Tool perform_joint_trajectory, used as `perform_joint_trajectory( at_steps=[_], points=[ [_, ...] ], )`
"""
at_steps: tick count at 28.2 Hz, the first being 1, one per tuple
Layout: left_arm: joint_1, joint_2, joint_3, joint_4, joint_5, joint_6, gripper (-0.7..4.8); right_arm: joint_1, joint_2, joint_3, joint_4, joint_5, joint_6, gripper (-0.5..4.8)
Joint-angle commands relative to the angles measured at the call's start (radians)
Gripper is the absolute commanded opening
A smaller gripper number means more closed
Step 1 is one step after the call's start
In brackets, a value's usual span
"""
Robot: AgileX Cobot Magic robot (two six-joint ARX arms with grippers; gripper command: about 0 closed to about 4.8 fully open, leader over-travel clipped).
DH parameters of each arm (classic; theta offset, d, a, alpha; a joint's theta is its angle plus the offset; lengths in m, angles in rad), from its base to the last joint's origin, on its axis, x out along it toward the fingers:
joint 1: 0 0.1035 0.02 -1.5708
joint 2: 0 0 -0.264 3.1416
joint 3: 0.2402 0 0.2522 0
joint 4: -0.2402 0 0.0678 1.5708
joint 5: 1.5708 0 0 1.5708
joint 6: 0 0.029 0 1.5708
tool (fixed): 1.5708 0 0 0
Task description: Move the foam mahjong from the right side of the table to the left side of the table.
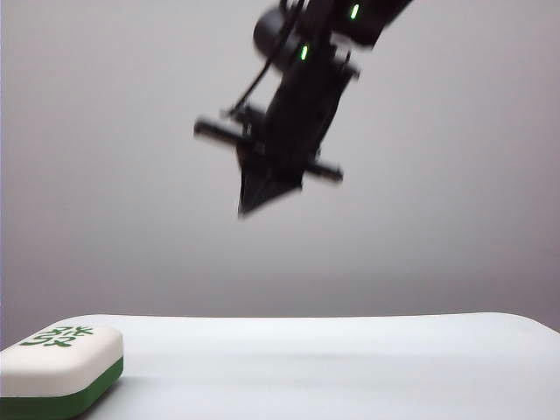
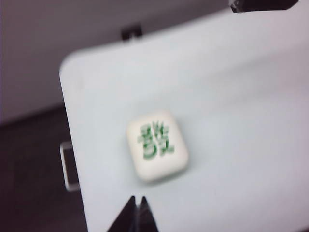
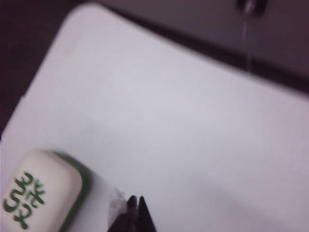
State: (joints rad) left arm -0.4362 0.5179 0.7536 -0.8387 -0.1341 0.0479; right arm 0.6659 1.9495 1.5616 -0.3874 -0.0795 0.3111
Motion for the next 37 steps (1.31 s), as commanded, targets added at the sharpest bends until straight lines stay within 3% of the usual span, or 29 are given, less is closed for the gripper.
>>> perform_joint_trajectory(
  at_steps=[1,4,8,10,14,16,21,23,27,29,33,37],
  points=[
    [0.000,-0.163,-0.109,0.238,-0.049,0.004,-0.05,-0.016,-0.110,0.005,0.043,0.051,-0.075,-0.05],
    [0.000,-0.278,-0.187,0.327,-0.095,0.003,-0.05,-0.028,-0.182,0.005,0.061,0.056,-0.106,-0.05],
    [0.000,-0.410,-0.252,0.362,-0.187,0.003,-0.05,-0.058,-0.290,0.002,0.065,0.074,-0.140,-0.05],
    [0.000,-0.451,-0.253,0.369,-0.188,-0.005,-0.05,-0.085,-0.351,-0.021,0.081,0.083,-0.141,-0.05],
    [0.000,-0.476,-0.277,0.389,-0.240,-0.088,-0.05,-0.159,-0.566,-0.171,0.175,0.081,-0.183,-0.05],
    [0.000,-0.476,-0.314,0.442,-0.214,-0.118,-0.05,-0.203,-0.657,-0.247,0.182,0.081,-0.185,-0.05],
    [0.000,-0.517,-0.414,0.646,-0.125,-0.098,-0.05,-0.336,-0.875,-0.471,0.219,0.077,-0.177,-0.05],
    [0.000,-0.517,-0.428,0.654,-0.130,-0.102,-0.05,-0.417,-0.973,-0.583,0.256,0.064,-0.139,-0.05],
    [0.000,-0.517,-0.446,0.648,-0.100,-0.050,-0.05,-0.581,-1.149,-0.800,0.348,-0.096,-0.072,-0.05],
    [0.000,-0.517,-0.461,0.669,-0.101,-0.044,-0.05,-0.678,-1.266,-0.943,0.375,-0.106,-0.042,-0.05],
    [0.001,-0.517,-0.521,0.771,-0.107,-0.032,-0.05,-0.761,-1.404,-1.107,0.422,-0.107,0.053,-0.05],
    [0.001,-0.517,-0.618,0.879,-0.114,-0.060,-0.05,-0.771,-1.517,-1.248,0.468,-0.117,0.081,-0.05]
  ],
)
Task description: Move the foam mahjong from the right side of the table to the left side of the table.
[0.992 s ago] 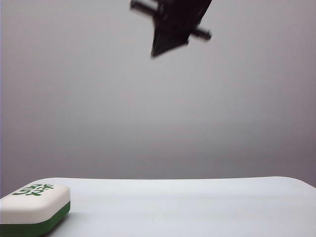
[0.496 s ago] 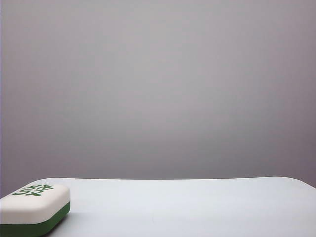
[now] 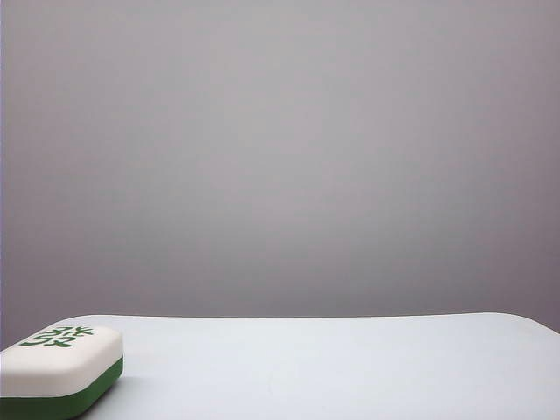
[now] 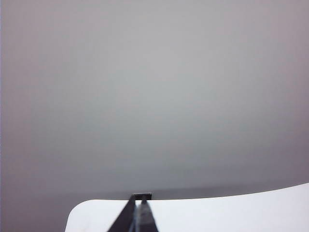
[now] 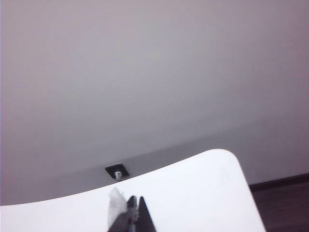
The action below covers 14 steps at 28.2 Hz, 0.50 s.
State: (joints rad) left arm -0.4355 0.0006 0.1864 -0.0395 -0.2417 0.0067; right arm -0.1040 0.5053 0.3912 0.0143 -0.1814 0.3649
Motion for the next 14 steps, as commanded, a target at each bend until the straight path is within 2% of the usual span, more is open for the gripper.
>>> perform_joint_trajectory(
  at_steps=[1,5,8,14],
  points=[
    [0.000,0.000,-0.069,0.079,-0.007,-0.018,-0.05,-0.001,-0.100,-0.106,0.069,-0.021,0.021,-0.05],
    [0.000,0.000,-0.109,0.087,-0.040,-0.067,-0.05,-0.002,-0.188,-0.189,0.098,-0.019,0.017,-0.05],
    [0.000,0.000,-0.127,0.087,-0.038,-0.067,-0.05,0.000,-0.289,-0.256,0.107,-0.020,0.021,-0.05],
    [0.000,0.000,-0.135,0.072,-0.024,-0.076,-0.05,0.001,-0.503,-0.333,0.006,-0.019,0.028,-0.05]
  ],
)
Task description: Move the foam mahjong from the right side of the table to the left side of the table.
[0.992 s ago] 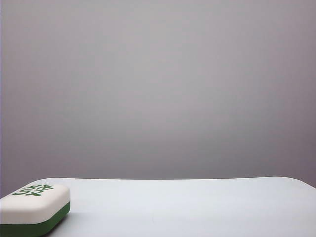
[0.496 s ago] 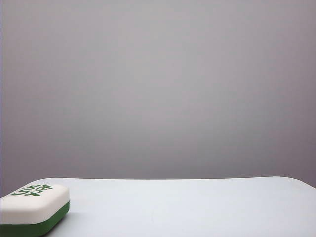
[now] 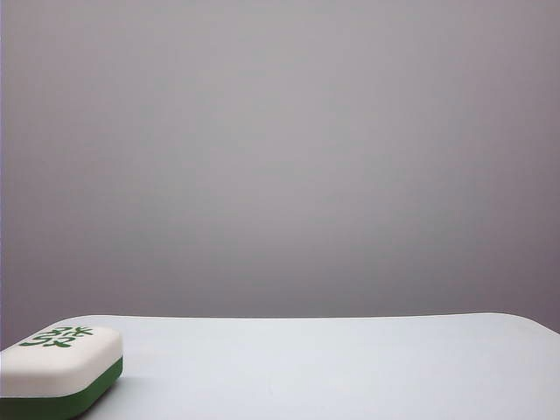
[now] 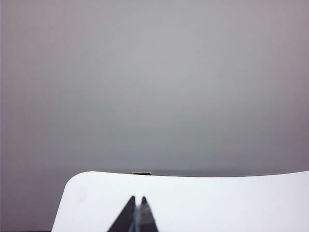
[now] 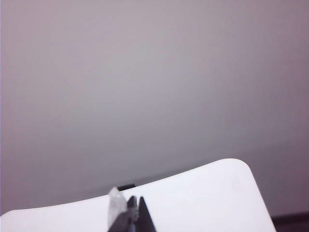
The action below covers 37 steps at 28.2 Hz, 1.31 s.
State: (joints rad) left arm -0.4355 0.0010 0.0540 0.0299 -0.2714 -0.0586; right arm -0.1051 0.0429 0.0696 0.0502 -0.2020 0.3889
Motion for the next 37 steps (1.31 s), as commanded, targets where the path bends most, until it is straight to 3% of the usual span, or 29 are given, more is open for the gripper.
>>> perform_joint_trajectory(
  at_steps=[1,6,10,14,21,26,32,37],
  points=[
    [0.001,0.000,-0.003,-0.009,0.002,-0.012,-0.05,0.001,-0.047,-0.014,-0.038,-0.005,-0.002,-0.05],
    [0.011,0.000,-0.028,0.005,0.007,-0.037,-0.05,0.035,-0.043,-0.019,-0.060,0.004,-0.088,-0.05],
    [0.078,0.000,-0.048,0.011,0.050,-0.039,-0.05,0.060,-0.043,-0.026,-0.096,0.082,-0.146,-0.05],
    [0.219,0.000,-0.048,0.032,0.223,-0.054,-0.05,0.075,-0.043,-0.070,-0.114,0.116,-0.158,-0.05],
    [0.302,0.000,-0.048,-0.029,0.185,-0.046,-0.05,0.074,-0.042,-0.069,-0.199,0.175,-0.158,-0.05],
    [0.305,0.000,-0.048,-0.098,0.184,0.006,-0.05,0.074,-0.039,-0.069,-0.233,0.181,-0.158,-0.05],
    [0.305,0.000,-0.048,-0.202,0.178,0.006,-0.05,0.074,-0.040,-0.069,-0.230,0.181,-0.155,-0.05],
    [0.305,0.000,-0.048,-0.208,0.179,0.006,-0.04,0.074,-0.041,-0.069,-0.230,0.181,-0.155,-0.05]
  ],
)
